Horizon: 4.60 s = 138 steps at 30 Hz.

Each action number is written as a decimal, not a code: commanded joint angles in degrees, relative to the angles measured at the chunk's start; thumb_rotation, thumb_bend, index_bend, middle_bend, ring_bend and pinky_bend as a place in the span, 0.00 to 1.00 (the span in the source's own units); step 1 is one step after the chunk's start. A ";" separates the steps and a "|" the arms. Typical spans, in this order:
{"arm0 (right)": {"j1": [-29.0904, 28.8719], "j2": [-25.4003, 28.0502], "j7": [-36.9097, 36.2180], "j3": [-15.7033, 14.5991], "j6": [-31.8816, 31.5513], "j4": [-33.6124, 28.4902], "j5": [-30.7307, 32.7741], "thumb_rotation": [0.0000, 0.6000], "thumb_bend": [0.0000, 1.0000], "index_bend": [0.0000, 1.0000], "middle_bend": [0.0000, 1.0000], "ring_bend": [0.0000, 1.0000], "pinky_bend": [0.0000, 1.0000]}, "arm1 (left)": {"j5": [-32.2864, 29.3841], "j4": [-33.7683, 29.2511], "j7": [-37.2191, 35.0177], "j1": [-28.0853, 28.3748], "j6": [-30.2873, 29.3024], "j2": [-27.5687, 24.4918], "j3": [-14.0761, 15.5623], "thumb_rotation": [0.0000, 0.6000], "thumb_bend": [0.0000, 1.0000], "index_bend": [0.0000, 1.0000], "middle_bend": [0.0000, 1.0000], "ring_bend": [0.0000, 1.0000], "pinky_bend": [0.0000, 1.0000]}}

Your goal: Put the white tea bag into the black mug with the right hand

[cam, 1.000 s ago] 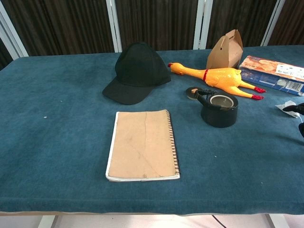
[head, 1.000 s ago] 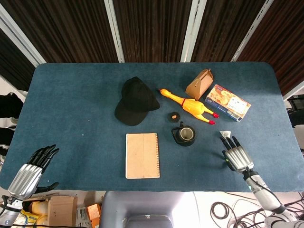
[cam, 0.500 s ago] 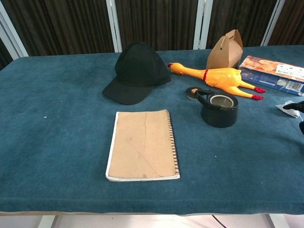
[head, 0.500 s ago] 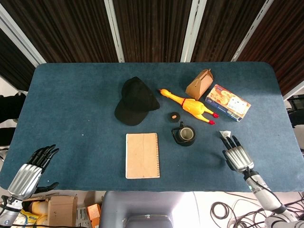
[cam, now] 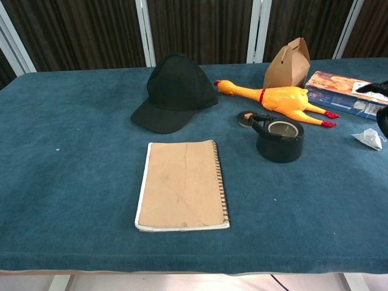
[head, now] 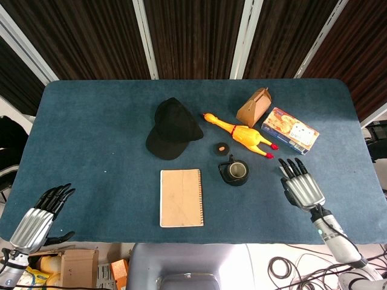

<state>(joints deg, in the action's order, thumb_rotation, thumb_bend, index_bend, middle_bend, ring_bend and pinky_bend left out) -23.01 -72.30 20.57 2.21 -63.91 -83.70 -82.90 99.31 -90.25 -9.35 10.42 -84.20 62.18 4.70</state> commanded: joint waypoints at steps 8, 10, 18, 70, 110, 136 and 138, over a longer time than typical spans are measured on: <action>-1.35 7.93 6.39 4.93 -3.44 -14.30 2.91 1.00 0.44 0.64 0.00 0.00 0.00 | -0.19 0.02 -0.10 -0.06 -0.12 -0.09 -0.07 1.00 0.03 0.00 0.00 0.00 0.09; -1.61 8.82 7.66 5.52 -3.58 -16.08 3.72 1.00 0.44 0.64 0.00 0.00 0.00 | -0.18 -0.01 -0.24 -0.06 -0.18 -0.14 -0.09 1.00 0.03 0.00 0.00 0.00 0.09; -3.61 11.45 10.82 8.31 -2.89 -22.52 7.88 1.00 0.44 0.64 0.00 0.00 0.00 | -0.22 0.08 -0.63 0.05 -0.09 -0.24 -0.11 1.00 0.03 0.00 0.00 0.00 0.09; -22.58 0.96 27.98 10.05 -2.11 -22.19 32.53 1.00 0.44 0.64 0.02 0.00 0.00 | -1.55 0.69 -4.40 0.47 0.18 -1.38 -0.80 1.00 0.03 0.00 0.00 0.00 0.09; -10.99 -1.97 21.34 -6.58 -1.07 -10.93 12.14 1.00 0.44 0.30 0.00 0.00 0.00 | -1.30 0.20 -2.77 0.36 0.24 -1.00 -0.72 1.00 0.03 0.00 0.00 0.00 0.09; -18.81 -8.38 23.88 1.68 8.54 -5.88 25.80 1.00 0.44 0.34 0.00 0.00 0.00 | -1.69 0.55 -3.70 0.65 0.51 -1.20 -0.98 1.00 0.03 0.00 0.00 0.00 0.09; -18.95 -8.84 23.98 1.44 8.71 -5.37 25.99 1.00 0.44 0.35 0.00 0.00 0.00 | -1.66 0.54 -3.66 0.64 0.54 -1.18 -0.92 1.00 0.03 0.00 0.00 0.00 0.09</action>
<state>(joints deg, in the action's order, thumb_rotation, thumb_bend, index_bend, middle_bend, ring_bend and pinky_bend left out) -41.85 -80.95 44.47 3.78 -55.31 -89.26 -57.03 97.63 -89.70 -13.02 11.08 -83.63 61.00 3.75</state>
